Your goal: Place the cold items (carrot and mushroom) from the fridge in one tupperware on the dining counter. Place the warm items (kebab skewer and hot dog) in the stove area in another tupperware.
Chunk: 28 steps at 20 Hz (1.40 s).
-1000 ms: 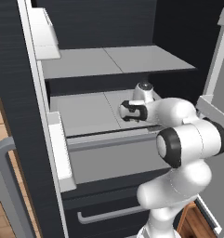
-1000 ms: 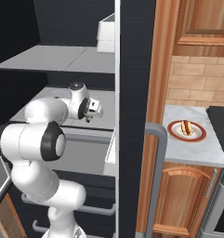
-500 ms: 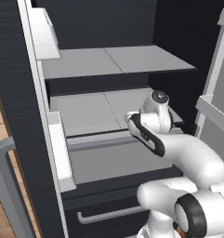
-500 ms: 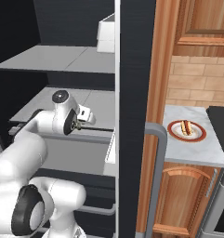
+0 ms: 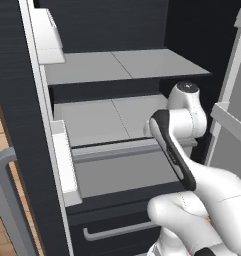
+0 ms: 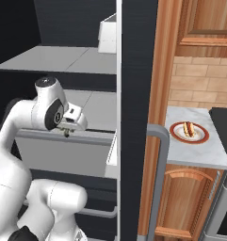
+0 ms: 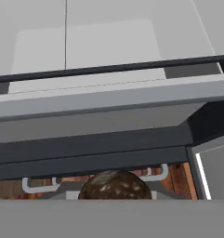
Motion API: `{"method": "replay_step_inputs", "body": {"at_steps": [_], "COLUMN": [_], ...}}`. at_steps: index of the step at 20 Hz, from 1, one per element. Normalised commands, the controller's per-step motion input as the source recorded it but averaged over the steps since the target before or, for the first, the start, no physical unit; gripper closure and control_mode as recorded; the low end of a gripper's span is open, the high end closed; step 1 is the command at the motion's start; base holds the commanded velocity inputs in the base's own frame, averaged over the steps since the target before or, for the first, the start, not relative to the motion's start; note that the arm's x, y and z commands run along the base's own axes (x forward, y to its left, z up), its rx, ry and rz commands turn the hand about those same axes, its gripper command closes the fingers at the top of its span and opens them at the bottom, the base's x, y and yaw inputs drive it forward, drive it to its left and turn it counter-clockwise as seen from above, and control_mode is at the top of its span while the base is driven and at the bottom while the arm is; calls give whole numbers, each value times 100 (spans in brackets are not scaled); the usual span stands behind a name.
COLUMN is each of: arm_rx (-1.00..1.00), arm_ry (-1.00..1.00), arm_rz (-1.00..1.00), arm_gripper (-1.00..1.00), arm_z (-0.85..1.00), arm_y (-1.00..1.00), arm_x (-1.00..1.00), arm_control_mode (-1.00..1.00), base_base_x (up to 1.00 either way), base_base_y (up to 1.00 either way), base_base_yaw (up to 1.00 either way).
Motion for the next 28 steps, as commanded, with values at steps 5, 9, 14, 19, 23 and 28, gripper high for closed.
{"method": "replay_step_inputs", "body": {"at_steps": [5,9,14,19,23,28], "arm_rx": [-6,-5,16,10,-5,0], "arm_ry": [17,-10,-17,-4,2,0], "arm_rz": [0,-1,-1,0,0,0], "arm_gripper": [100,100,100,100,100,100], "arm_z": [39,24,0,-3,0,0], "arm_y": [5,9,-2,-6,1,0], "arm_x": [-100,-95,-44,-35,0,0], "arm_control_mode": [-100,-100,-100,-100,-100,-100], "base_base_x": [0,0,0,0,0,0], "base_base_y": [0,0,0,0,0,0], "base_base_yaw": [0,0,0,0,0,0]}}
